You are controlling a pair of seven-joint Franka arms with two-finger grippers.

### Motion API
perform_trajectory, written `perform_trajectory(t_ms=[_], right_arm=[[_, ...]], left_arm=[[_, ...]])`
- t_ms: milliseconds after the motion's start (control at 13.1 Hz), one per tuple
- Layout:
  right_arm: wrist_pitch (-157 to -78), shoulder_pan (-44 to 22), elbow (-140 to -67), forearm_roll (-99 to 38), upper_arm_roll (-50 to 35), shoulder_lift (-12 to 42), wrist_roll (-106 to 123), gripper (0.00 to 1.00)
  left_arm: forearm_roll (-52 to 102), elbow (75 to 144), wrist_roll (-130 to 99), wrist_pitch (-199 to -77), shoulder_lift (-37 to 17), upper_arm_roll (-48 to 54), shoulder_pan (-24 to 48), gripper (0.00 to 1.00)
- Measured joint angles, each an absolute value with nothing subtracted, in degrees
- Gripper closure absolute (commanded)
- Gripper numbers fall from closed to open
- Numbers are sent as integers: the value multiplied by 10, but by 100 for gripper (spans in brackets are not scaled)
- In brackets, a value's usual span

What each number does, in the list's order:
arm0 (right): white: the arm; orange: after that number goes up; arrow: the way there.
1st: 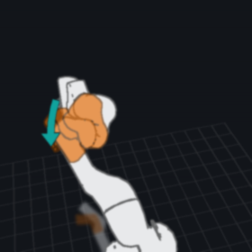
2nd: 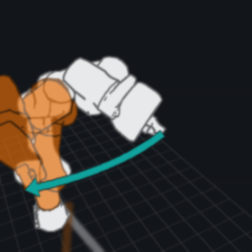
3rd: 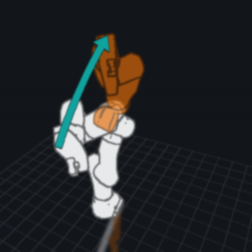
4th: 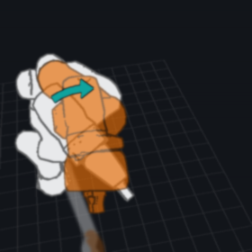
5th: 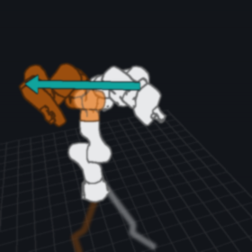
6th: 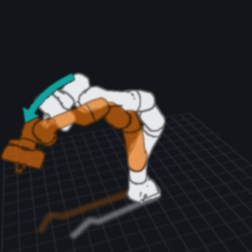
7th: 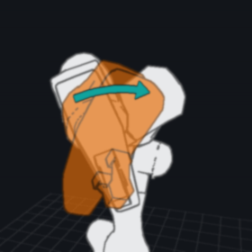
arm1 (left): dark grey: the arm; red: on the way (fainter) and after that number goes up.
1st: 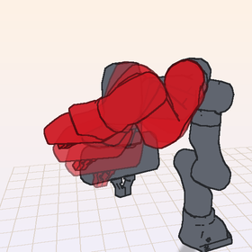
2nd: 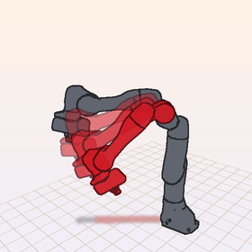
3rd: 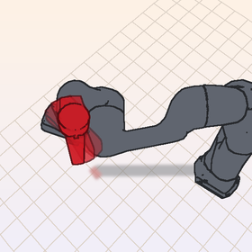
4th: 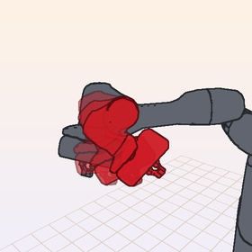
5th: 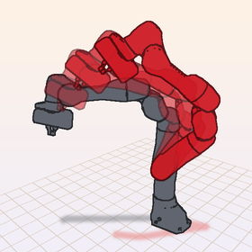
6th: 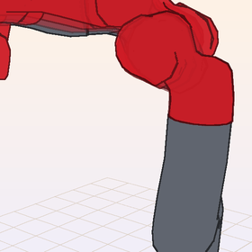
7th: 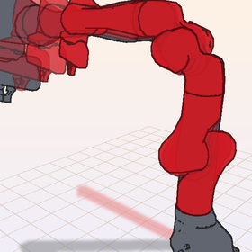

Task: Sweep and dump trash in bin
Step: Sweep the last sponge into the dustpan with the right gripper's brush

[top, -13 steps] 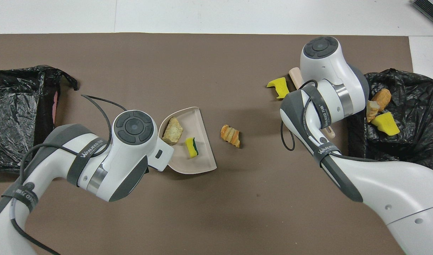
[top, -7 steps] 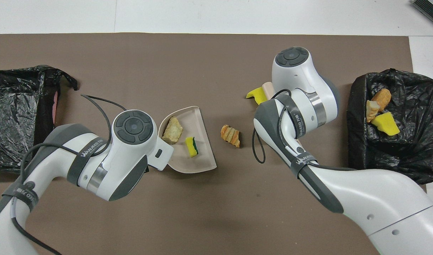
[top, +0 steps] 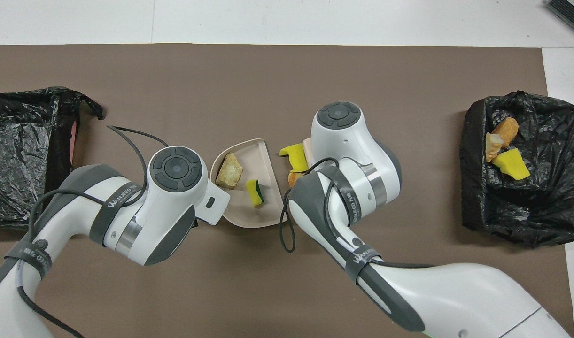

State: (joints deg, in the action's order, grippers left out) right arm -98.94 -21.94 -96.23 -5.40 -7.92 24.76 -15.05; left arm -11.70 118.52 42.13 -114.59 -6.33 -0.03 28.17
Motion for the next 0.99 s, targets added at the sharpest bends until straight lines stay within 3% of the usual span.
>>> perform_trajectory(t_ms=[229, 611, 993], right_arm=[[-1043, -245, -1005, -108, -79, 227, -184, 100], [-1071, -284, -1003, -199, -80, 222, -229, 100], [-1021, -293, -954, -201, -71, 217, -251, 100]], left_arm=[[-117, 1197, 421, -1161, -63, -2, 280, 100], [-117, 1235, 449, -1228, -57, -3, 273, 100], [-48, 1236, 537, -1251, -56, -4, 243, 100]])
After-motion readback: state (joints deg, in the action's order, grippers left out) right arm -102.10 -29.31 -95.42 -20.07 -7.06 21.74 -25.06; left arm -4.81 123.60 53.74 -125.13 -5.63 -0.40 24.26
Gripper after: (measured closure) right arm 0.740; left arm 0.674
